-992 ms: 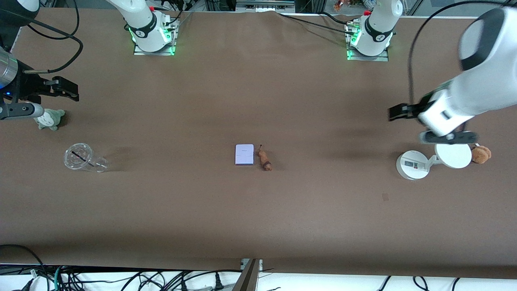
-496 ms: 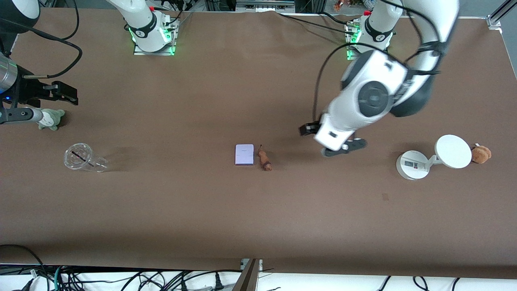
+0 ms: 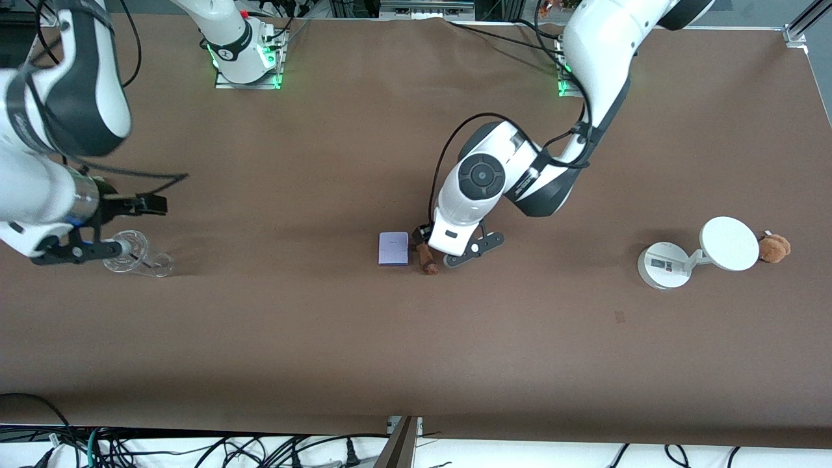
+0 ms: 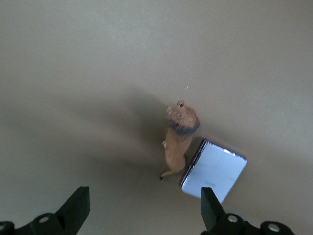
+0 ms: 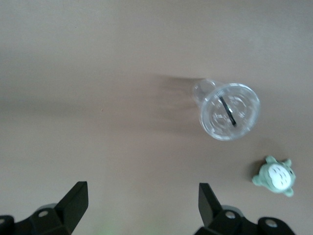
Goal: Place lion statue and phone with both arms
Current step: 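Reach the left gripper to the lion while the right gripper reaches the box, then grasp the lion with the left gripper while the right gripper grasps the box, then carry the lion toward the lamp while the right gripper carries the box, then lower the box beside the clear cup and open the right gripper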
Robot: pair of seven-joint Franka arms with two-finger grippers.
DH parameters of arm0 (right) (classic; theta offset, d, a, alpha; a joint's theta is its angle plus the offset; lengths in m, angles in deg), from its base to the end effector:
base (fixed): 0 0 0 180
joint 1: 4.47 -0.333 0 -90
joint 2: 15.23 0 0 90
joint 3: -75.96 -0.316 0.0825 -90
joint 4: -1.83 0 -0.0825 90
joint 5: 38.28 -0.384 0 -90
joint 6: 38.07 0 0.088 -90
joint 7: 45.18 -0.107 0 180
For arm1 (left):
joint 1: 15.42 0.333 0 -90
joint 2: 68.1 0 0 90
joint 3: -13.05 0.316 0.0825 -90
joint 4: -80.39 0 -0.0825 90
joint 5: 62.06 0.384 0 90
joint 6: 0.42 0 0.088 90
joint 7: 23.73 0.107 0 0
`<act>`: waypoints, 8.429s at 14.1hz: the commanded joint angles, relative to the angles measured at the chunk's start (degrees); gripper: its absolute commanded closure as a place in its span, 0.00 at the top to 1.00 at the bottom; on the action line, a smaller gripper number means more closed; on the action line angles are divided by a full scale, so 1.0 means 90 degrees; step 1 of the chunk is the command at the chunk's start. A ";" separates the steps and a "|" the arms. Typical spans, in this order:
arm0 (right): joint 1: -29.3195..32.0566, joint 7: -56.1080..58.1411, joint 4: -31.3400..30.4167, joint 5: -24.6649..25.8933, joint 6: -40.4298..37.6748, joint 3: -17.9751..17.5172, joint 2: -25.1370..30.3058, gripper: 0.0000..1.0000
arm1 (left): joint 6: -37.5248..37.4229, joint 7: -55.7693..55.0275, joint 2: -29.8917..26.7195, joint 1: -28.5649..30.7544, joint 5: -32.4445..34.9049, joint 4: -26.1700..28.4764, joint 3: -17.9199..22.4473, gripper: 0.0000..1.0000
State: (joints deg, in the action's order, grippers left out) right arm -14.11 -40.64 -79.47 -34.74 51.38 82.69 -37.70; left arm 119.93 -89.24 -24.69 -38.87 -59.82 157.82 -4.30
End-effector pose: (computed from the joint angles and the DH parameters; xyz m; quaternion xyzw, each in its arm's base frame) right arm 0.6471 0.0376 0.4587 0.9885 0.0695 -0.1239 0.0517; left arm 0.5906 -0.4417 0.2898 0.9661 0.2431 -0.0616 0.0608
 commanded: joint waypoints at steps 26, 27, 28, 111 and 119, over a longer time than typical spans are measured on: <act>-0.1759 -0.1977 0.0019 -0.1058 0.2353 -0.0026 -0.1936 1.00 | -0.0251 0.2048 0.0716 -0.0764 0.0172 -0.1162 0.1263 0.00; -0.1838 -0.2008 0.0000 -0.1067 0.2471 -0.0035 -0.1995 1.00 | -0.0509 0.2460 0.0588 -0.0657 0.0143 -0.1152 0.1282 0.00; -0.1936 -0.2018 0.0000 -0.1067 0.2588 -0.0035 -0.2034 1.00 | -0.0830 0.2715 0.0481 -0.0482 0.0142 -0.1075 0.1263 0.00; -0.1282 0.0335 -0.1748 -0.1604 0.3673 0.1908 -0.2025 0.19 | -0.2962 0.7845 -0.4423 0.3592 -0.0024 0.0713 0.1292 1.00; -0.1282 0.0345 -0.1642 -0.1604 0.3606 0.1918 -0.2035 1.00 | -0.2933 0.7776 -0.4879 0.3631 0.0006 0.1385 0.1282 1.00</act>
State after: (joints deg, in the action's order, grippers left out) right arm -25.43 -38.56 -93.25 -49.24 83.62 99.72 -57.95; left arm 93.54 -19.50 -65.01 -6.51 -60.80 166.29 7.47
